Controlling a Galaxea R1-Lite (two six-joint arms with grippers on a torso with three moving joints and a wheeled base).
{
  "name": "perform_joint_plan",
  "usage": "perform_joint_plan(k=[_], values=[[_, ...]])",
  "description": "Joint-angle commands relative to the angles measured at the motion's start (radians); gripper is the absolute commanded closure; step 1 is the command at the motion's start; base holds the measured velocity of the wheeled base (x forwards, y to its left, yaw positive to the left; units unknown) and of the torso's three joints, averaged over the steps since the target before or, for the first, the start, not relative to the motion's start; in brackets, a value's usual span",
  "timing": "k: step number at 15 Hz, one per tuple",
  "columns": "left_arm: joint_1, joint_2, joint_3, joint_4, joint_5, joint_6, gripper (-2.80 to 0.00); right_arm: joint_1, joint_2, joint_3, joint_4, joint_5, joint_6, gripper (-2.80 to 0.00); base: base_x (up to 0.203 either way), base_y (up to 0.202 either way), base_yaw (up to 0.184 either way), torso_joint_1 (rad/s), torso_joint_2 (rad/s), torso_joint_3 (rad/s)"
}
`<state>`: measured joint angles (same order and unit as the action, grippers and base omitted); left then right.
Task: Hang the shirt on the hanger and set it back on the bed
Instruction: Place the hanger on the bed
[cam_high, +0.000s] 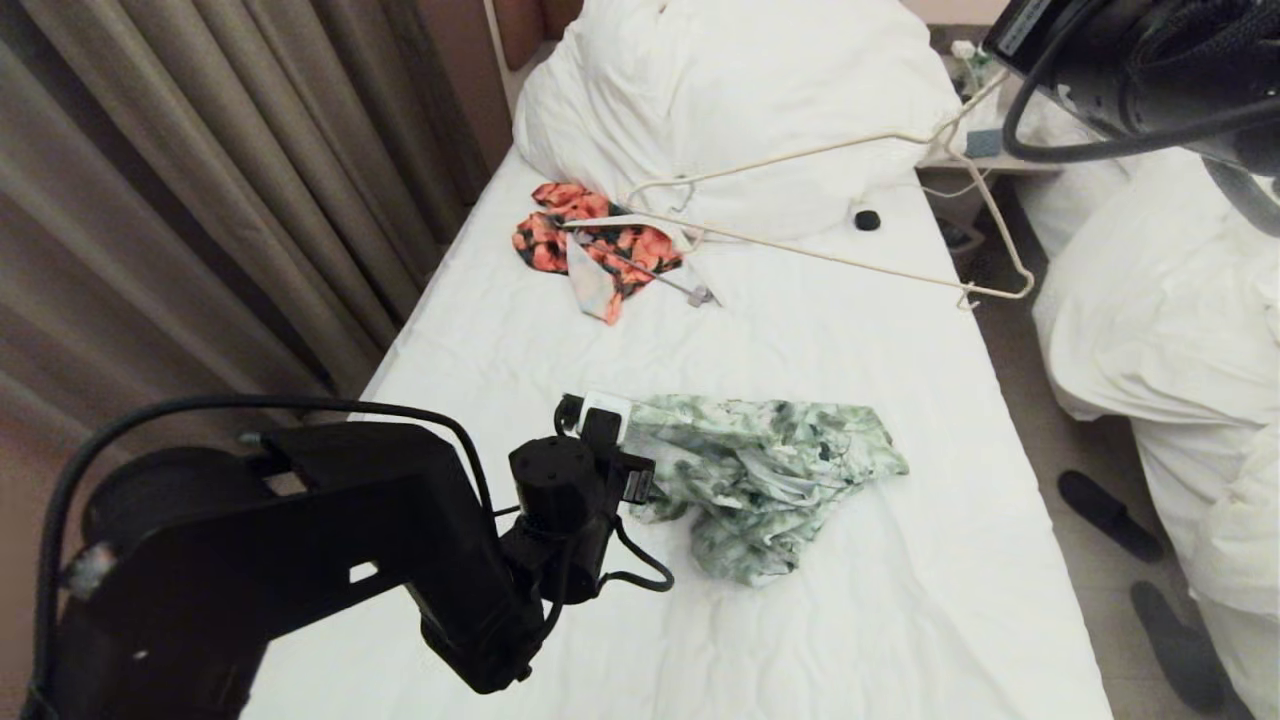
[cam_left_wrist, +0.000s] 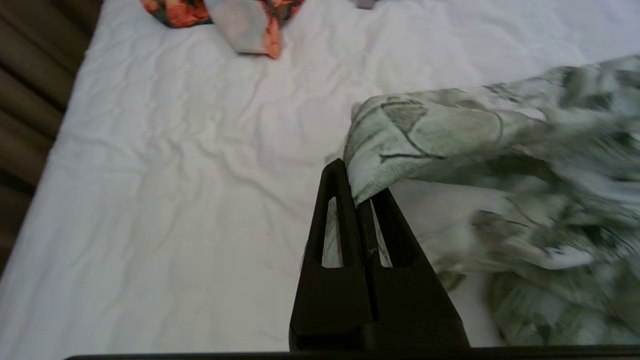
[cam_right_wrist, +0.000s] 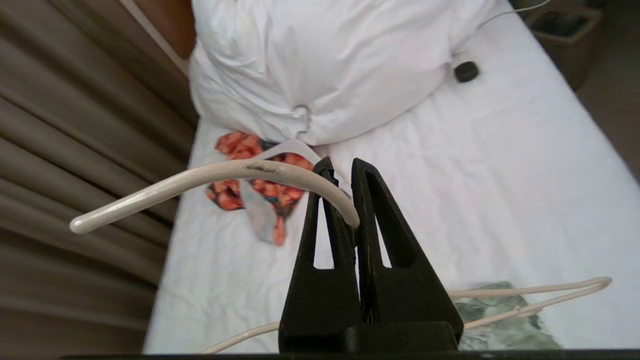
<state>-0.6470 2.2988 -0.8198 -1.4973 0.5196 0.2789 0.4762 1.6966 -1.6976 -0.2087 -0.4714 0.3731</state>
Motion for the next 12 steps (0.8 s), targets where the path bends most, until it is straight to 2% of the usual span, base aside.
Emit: perform_joint_plan(k=[1,3,5,8,9,10,11,12], values=[[-0.019,0.077,0.009,-0.029,0.002,0.003,-2.76,-0.004,0.020,0.001,-0.003,-0.016,-0.012,0.00,0.000,0.000,0.000,0.000,0.00,0.000],[-0.016,0.086,0.014,-0.033,0.000,0.004,-2.80,-0.004,0.023,0.008,-0.003,-0.018,-0.020,0.00,0.000,0.000,0.000,0.000,0.00,0.000],[-0.002,0.057,0.075,-0.033,-0.010,0.008,-2.80,-0.004,0.030,0.038,-0.004,-0.018,-0.023,0.00,0.000,0.000,0.000,0.000,0.00,0.000],[0.043,-0.011,0.299,-0.033,-0.139,0.002,-2.80,0.004,0.052,0.114,-0.007,-0.019,-0.031,0.00,0.000,0.000,0.000,0.000,0.00,0.000],[0.069,-0.068,0.353,-0.033,-0.163,-0.013,-2.80,0.011,0.059,0.140,-0.006,-0.024,-0.032,0.00,0.000,0.000,0.000,0.000,0.00,0.000],[0.091,-0.119,0.400,-0.033,-0.175,-0.036,-0.96,0.016,0.076,0.149,-0.005,-0.033,-0.033,0.00,0.000,0.000,0.000,0.000,0.00,0.000],[0.118,-0.163,0.453,-0.033,-0.185,-0.057,0.00,0.020,0.093,0.160,-0.005,-0.050,-0.036,0.00,0.000,0.000,0.000,0.000,0.00,0.000],[0.138,-0.208,0.492,-0.033,-0.189,-0.072,0.00,0.025,0.109,0.175,-0.005,-0.059,-0.036,0.00,0.000,0.000,0.000,0.000,0.00,0.000]])
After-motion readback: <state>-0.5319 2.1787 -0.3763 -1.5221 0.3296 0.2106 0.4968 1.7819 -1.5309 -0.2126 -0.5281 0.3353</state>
